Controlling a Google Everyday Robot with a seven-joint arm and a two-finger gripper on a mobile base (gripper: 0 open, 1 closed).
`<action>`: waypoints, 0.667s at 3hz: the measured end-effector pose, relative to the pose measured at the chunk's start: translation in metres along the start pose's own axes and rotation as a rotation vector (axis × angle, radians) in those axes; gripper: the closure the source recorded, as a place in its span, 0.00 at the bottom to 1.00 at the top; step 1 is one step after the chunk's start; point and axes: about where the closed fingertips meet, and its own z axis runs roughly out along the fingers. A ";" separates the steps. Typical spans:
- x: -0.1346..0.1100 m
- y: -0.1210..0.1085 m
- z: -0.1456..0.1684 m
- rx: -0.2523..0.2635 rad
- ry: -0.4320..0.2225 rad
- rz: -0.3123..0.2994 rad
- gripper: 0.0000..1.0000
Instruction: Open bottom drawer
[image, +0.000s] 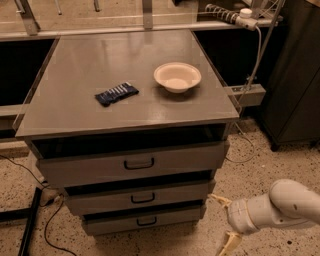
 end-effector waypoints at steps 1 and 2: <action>0.024 0.004 0.055 -0.021 -0.046 0.043 0.00; 0.043 -0.003 0.098 -0.019 -0.061 0.054 0.00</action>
Offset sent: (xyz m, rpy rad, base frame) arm 0.0296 0.0466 -0.1543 0.0797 0.0443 -0.0384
